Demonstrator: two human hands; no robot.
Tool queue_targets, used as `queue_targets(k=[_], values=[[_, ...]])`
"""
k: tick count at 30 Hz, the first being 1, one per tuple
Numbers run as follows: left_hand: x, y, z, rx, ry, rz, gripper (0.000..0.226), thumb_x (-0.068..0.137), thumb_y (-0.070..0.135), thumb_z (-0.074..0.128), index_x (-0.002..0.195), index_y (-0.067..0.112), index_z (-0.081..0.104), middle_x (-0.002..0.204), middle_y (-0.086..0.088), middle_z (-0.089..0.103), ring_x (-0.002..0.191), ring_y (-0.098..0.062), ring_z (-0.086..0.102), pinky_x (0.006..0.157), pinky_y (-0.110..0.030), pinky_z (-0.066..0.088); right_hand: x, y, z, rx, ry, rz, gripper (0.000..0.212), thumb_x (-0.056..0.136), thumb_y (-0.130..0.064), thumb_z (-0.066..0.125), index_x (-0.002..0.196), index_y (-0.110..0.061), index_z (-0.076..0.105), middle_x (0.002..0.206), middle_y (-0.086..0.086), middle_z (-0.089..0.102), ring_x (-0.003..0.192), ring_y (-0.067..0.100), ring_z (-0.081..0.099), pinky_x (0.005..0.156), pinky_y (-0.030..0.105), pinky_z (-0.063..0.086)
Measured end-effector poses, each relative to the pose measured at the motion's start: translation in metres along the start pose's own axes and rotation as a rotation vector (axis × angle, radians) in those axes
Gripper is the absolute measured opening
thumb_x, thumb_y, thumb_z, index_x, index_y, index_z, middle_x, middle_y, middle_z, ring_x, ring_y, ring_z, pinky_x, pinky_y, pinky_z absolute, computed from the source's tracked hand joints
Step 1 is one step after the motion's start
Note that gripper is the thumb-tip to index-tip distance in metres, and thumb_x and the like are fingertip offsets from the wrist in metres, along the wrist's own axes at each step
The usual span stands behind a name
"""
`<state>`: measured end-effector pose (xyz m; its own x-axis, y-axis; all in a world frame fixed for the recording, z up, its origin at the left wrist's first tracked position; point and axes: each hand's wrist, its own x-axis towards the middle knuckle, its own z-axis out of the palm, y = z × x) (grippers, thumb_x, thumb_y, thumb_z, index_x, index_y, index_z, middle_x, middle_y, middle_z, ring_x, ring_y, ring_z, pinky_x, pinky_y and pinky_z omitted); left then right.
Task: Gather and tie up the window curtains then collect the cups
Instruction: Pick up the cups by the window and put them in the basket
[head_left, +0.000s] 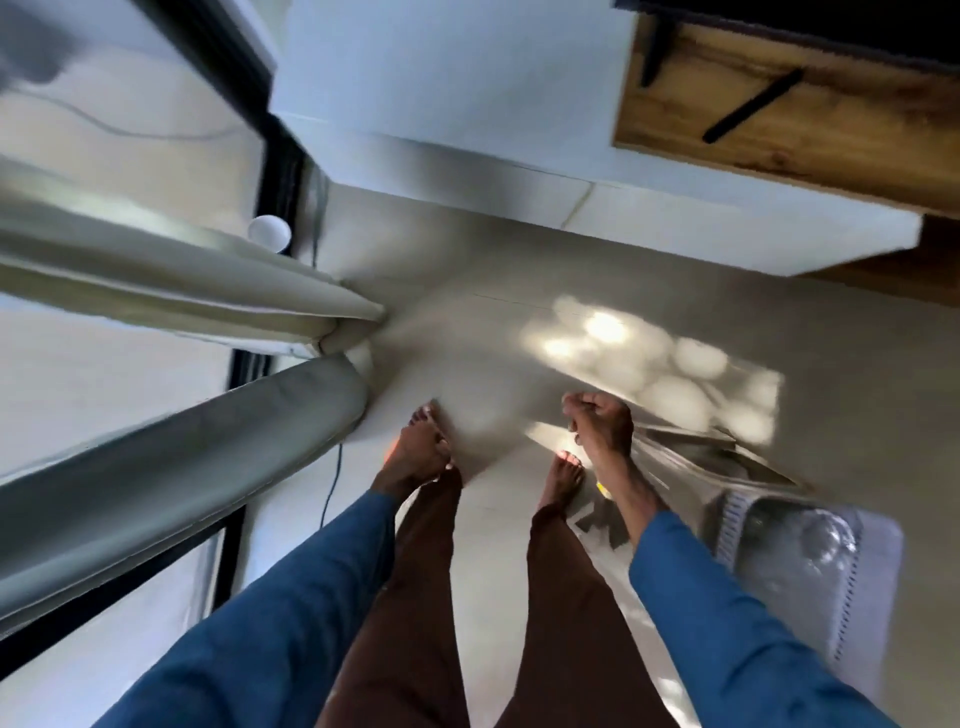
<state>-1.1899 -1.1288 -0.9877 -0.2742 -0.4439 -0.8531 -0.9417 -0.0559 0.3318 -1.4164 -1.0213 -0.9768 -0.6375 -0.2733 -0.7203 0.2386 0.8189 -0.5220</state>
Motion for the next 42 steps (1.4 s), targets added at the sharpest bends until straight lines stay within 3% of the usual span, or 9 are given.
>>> queue_targets(k=[5,12,17,19,22,27,31,38,42], values=[[0.016,-0.047,-0.07,-0.073,0.059,-0.044,0.037,0.087,0.027,0.044,0.091,0.003,0.073,0.092,-0.02,0.074,0.083,-0.036,0.07,0.075,-0.042,0.059,-0.007,-0.08,0.101,-0.055,-0.22,-0.003,0.006,0.084,-0.015,0.068,0.079,-0.017,0.071,0.079,0.012,0.074,0.059,0.017,0.063,0.047,0.024,0.042],[0.039,-0.033,-0.159,-0.13,0.245,-0.032,0.02,0.081,0.015,0.049,0.077,0.003,0.065,0.093,-0.021,0.071,0.09,-0.04,0.066,0.07,-0.035,0.049,-0.004,-0.18,0.2,-0.149,-0.412,-0.099,0.01,0.091,-0.016,0.061,0.086,-0.018,0.07,0.079,0.003,0.073,0.055,0.012,0.059,0.046,0.021,0.041],[0.078,-0.008,-0.216,-0.31,0.395,-0.01,0.022,0.083,0.023,0.052,0.098,0.019,0.068,0.103,-0.013,0.071,0.097,-0.034,0.066,0.082,-0.036,0.053,0.014,-0.234,0.249,-0.112,-0.468,-0.063,0.012,0.093,-0.013,0.06,0.097,-0.011,0.072,0.073,0.001,0.071,0.05,0.008,0.056,0.041,0.018,0.036],[0.095,0.006,-0.239,-0.386,0.457,0.018,0.02,0.082,0.024,0.057,0.097,0.015,0.066,0.095,-0.011,0.071,0.089,-0.033,0.067,0.075,-0.035,0.054,0.03,-0.254,0.27,-0.121,-0.478,-0.037,0.014,0.087,-0.016,0.063,0.092,-0.008,0.074,0.063,-0.004,0.065,0.047,0.008,0.053,0.044,0.021,0.035],[0.126,0.016,-0.276,-0.459,0.529,-0.014,0.024,0.08,0.024,0.062,0.1,0.011,0.066,0.098,-0.008,0.07,0.092,-0.028,0.065,0.076,-0.032,0.049,0.058,-0.276,0.296,-0.169,-0.439,-0.047,0.043,0.063,-0.031,0.068,0.089,0.003,0.071,0.066,0.001,0.061,0.061,0.014,0.054,0.057,0.035,0.039],[0.196,0.0,-0.327,-0.532,0.716,-0.127,0.029,0.086,0.015,0.053,0.11,0.003,0.063,0.102,-0.017,0.069,0.102,-0.036,0.063,0.09,-0.038,0.045,0.103,-0.306,0.346,-0.135,-0.568,0.021,0.018,0.093,-0.015,0.062,0.105,-0.004,0.07,0.077,0.004,0.069,0.047,0.006,0.058,0.052,0.021,0.042],[0.25,-0.039,-0.345,-0.567,0.678,-0.266,0.037,0.085,0.019,0.054,0.115,0.0,0.063,0.112,-0.021,0.069,0.111,-0.036,0.062,0.094,-0.036,0.043,0.144,-0.312,0.398,-0.212,-0.594,0.028,0.007,0.093,-0.014,0.061,0.091,-0.011,0.068,0.076,0.002,0.069,0.049,0.007,0.057,0.045,0.018,0.038],[0.334,-0.129,-0.322,-0.436,0.604,-0.512,0.037,0.083,0.01,0.058,0.117,-0.001,0.05,0.125,-0.02,0.06,0.116,-0.04,0.058,0.091,-0.044,0.049,0.202,-0.288,0.491,-0.424,-0.596,-0.047,0.019,0.088,-0.012,0.06,0.07,-0.013,0.066,0.073,0.006,0.072,0.049,0.012,0.059,0.039,0.018,0.039],[0.385,-0.171,-0.317,-0.454,0.503,-0.548,0.047,0.086,0.017,0.063,0.125,-0.001,0.045,0.131,-0.018,0.056,0.119,-0.037,0.057,0.092,-0.042,0.049,0.232,-0.265,0.544,-0.485,-0.641,-0.086,0.013,0.084,-0.011,0.06,0.075,-0.009,0.07,0.074,0.007,0.074,0.05,0.012,0.06,0.041,0.018,0.042]])
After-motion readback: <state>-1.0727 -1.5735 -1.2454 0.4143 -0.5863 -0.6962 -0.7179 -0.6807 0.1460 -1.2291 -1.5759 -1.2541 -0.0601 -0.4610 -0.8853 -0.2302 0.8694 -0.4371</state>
